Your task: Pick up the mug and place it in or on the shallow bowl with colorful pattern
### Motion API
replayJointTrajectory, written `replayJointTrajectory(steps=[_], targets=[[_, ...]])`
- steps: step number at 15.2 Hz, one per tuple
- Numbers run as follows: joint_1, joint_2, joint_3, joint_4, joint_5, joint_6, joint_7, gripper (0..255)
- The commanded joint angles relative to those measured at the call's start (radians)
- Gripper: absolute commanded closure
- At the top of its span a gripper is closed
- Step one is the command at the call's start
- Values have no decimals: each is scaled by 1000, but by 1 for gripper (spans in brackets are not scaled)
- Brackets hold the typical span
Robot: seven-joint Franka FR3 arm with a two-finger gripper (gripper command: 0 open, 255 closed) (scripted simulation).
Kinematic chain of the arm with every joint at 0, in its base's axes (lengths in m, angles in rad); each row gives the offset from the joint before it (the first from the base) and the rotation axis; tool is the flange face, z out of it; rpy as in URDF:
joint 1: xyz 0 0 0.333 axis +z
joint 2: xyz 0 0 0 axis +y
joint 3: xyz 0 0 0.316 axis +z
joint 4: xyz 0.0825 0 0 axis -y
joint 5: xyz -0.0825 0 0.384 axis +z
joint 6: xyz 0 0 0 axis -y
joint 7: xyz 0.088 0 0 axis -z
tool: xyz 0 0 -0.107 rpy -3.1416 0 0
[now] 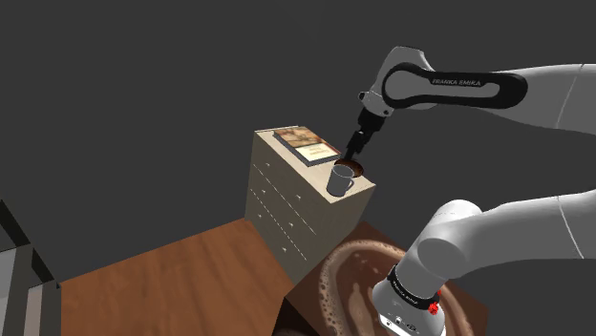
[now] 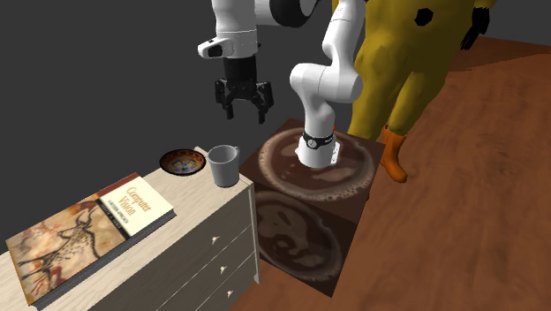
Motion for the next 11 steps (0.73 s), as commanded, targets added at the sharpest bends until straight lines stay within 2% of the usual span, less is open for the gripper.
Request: replayJointTrajectory(steps=[1,6,11], targets=[[-4,49,-41,-14,-15,65,-50,0],[-4,193,-148,-11,-31,209,-182,0],[19,366,-255,30,5,340,-330,0]])
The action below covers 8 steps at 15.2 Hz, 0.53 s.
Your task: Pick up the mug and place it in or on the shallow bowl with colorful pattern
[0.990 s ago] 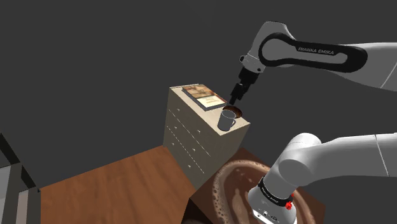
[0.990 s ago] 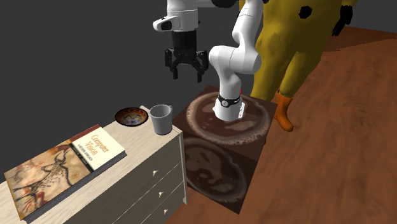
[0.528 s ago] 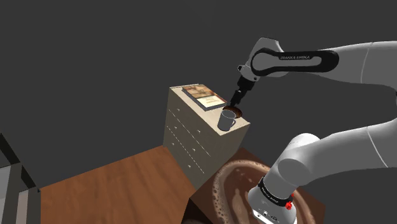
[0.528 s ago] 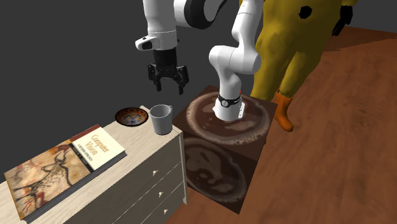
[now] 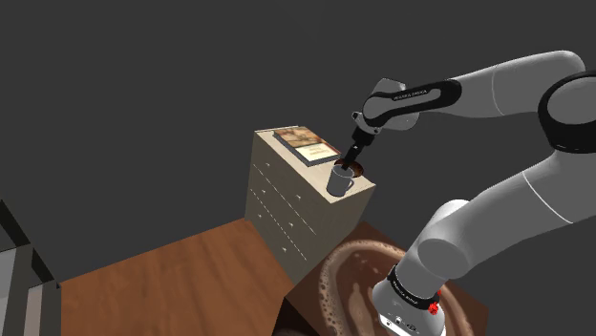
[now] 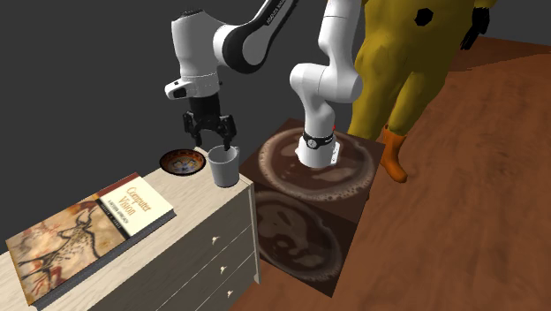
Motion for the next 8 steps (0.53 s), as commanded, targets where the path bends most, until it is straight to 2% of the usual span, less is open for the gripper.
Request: replayJointTrajectory(steps=[1,8], targets=[[7,46,-25,5,14,40,-37,0],[28,116,-43,-33,50,143,-65,0]])
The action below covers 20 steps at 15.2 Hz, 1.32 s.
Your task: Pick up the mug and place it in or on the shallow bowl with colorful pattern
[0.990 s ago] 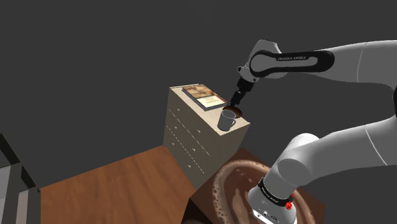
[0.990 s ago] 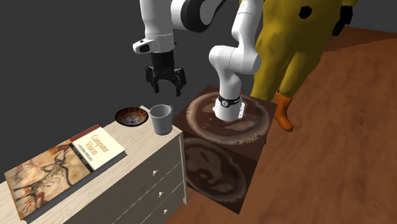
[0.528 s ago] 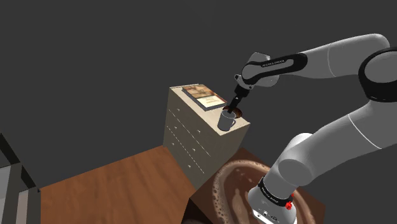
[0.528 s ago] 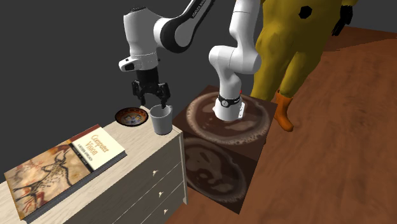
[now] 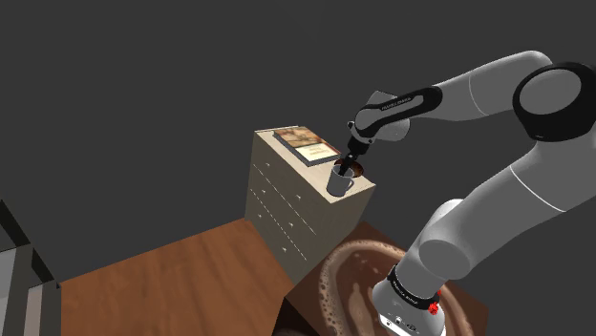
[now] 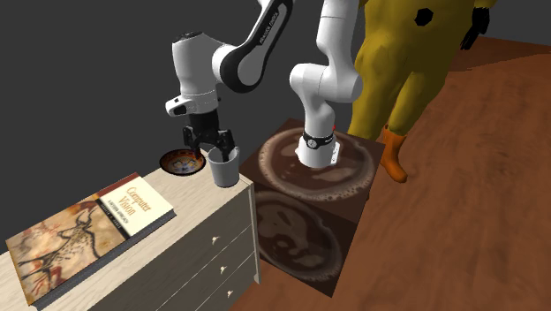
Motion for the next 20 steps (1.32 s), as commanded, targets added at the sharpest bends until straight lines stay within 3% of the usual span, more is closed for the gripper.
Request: replayJointTrajectory(steps=[1,7,8,17,20], targets=[[1,7,-3,-5,3,12,-5,0],[1,7,-3,-5,3,12,-5,0],[1,7,-3,-5,3,12,-5,255],[1,7,-3,-5,4,12,-5,255],[-6,-25,8,12,-14,-35,13,255]])
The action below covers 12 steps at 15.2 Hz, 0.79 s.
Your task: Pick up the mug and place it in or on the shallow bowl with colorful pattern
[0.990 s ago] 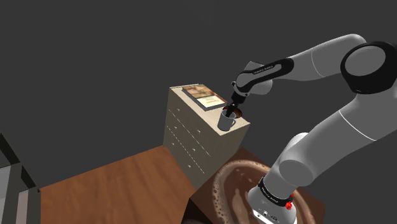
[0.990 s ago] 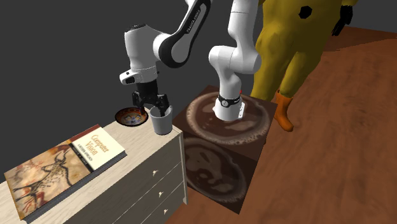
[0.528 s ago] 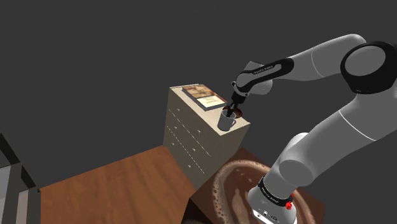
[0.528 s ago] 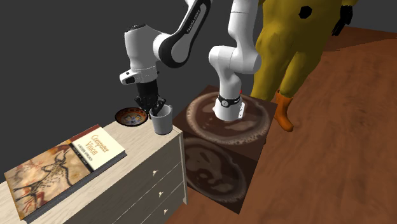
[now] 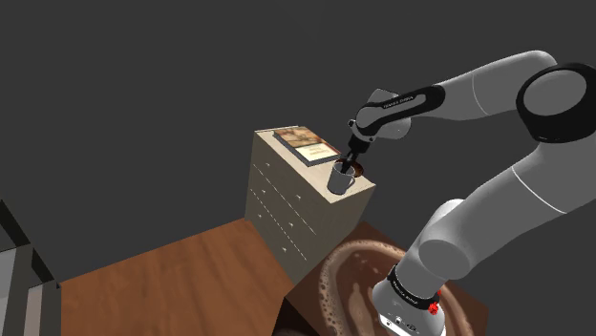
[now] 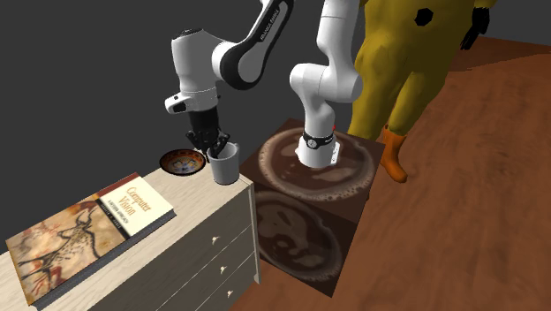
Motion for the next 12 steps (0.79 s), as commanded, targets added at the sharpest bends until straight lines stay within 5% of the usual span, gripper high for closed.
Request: replayJointTrajectory(steps=[1,12], targets=[[-5,-18,6,12,-9,-29,9,255],[-20,-105,41,97,-40,-195,50,255]])
